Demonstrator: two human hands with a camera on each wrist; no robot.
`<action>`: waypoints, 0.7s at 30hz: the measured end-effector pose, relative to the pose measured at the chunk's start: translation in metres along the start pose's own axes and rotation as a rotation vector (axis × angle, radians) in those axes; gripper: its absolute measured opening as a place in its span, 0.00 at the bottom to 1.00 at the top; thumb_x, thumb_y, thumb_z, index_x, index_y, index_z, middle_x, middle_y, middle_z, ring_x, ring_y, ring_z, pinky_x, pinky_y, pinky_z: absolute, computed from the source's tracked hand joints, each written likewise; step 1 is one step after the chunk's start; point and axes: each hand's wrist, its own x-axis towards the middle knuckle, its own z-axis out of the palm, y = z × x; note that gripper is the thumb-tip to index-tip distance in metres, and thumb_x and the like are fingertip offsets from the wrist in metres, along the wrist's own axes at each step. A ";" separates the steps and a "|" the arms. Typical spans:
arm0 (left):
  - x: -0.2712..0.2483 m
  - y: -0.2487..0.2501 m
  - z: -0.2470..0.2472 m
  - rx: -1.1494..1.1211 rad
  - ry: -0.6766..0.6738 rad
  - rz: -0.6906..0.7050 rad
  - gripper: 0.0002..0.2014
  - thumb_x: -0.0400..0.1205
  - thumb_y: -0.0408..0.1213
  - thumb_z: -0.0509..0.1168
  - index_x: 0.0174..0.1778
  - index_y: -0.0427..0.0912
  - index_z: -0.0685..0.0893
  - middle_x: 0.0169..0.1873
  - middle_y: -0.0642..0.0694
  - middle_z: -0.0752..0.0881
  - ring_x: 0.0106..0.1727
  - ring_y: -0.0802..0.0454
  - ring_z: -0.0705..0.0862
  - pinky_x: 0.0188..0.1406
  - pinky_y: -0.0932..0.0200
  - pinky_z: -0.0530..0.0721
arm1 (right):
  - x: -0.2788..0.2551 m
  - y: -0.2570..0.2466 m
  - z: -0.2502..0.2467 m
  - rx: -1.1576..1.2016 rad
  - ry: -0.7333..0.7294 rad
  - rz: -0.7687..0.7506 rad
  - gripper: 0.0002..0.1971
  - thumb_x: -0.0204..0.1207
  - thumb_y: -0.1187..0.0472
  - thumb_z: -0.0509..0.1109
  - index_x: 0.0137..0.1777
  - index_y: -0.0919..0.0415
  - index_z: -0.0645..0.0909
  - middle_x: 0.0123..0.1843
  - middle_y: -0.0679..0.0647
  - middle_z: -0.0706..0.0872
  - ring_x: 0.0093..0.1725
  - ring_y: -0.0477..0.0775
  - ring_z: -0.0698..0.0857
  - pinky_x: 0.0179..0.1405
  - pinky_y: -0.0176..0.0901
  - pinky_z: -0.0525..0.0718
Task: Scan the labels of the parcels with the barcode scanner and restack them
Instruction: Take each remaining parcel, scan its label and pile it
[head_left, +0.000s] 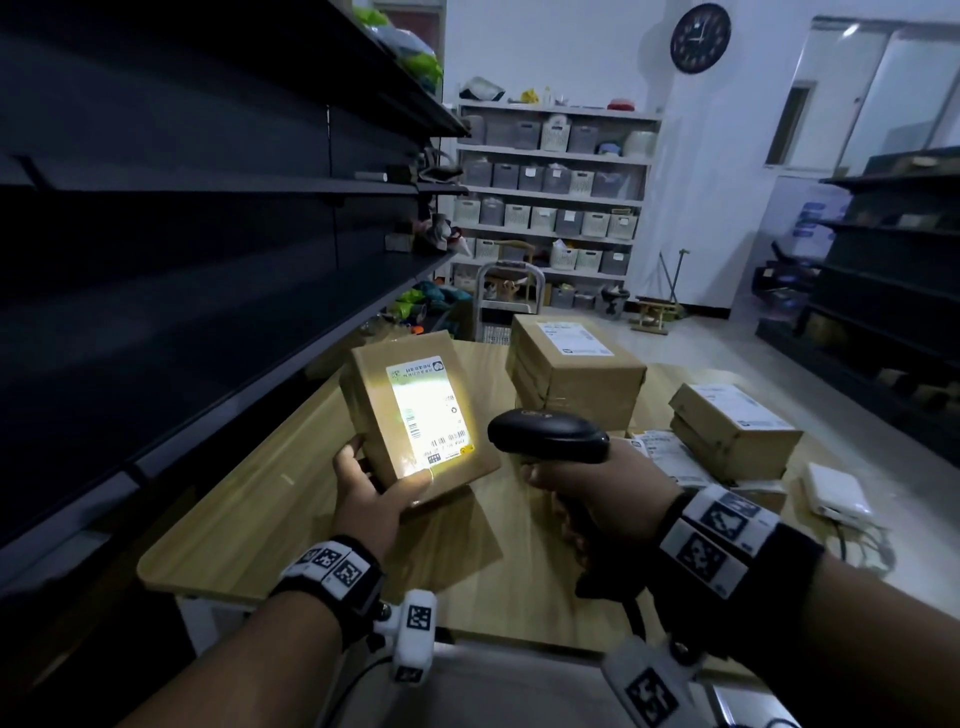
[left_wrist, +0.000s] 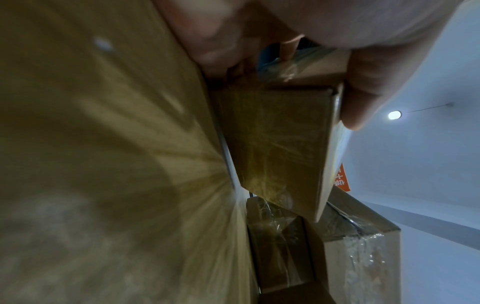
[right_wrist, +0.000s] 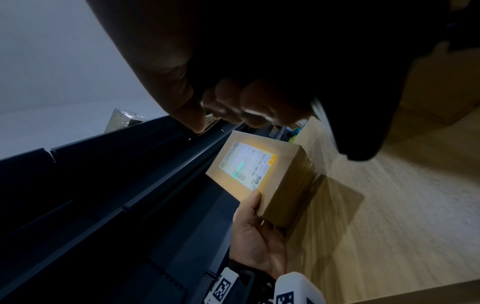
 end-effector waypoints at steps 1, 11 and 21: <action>0.001 -0.001 0.000 0.005 0.004 0.001 0.54 0.83 0.38 0.80 0.96 0.52 0.49 0.81 0.43 0.75 0.74 0.40 0.77 0.68 0.41 0.74 | 0.000 -0.001 0.000 -0.009 0.000 0.000 0.08 0.81 0.60 0.78 0.45 0.63 0.85 0.24 0.57 0.77 0.21 0.56 0.75 0.25 0.43 0.76; 0.000 0.000 0.004 -0.030 0.050 0.032 0.47 0.82 0.35 0.82 0.91 0.55 0.60 0.71 0.44 0.86 0.67 0.41 0.86 0.62 0.49 0.78 | 0.006 -0.001 -0.003 -0.029 0.073 -0.022 0.14 0.79 0.59 0.81 0.61 0.64 0.88 0.27 0.58 0.81 0.25 0.59 0.79 0.32 0.53 0.78; -0.003 0.004 0.002 0.058 0.030 0.012 0.52 0.85 0.37 0.79 0.97 0.50 0.49 0.88 0.38 0.72 0.80 0.37 0.76 0.70 0.44 0.73 | 0.001 0.003 -0.005 -0.039 -0.009 0.047 0.09 0.81 0.58 0.80 0.44 0.61 0.85 0.25 0.56 0.81 0.21 0.56 0.79 0.27 0.44 0.80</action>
